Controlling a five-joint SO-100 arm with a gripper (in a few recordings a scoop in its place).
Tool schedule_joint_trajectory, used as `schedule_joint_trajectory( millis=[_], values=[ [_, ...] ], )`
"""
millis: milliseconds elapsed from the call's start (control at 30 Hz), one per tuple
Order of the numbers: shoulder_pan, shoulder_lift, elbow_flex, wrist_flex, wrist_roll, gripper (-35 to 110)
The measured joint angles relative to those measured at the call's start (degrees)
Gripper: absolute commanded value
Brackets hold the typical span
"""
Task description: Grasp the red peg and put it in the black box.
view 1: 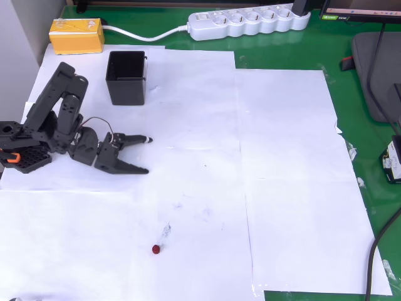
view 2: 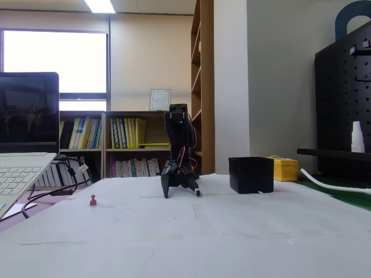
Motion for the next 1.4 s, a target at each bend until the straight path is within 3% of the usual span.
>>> schedule_joint_trajectory(
  millis=[733, 1400],
  values=[
    [19.4, 0.1, 2.7, 0.3, 0.8, 39],
    [25.0, 1.7, 6.7, 1.7, 1.1, 39]
  ],
)
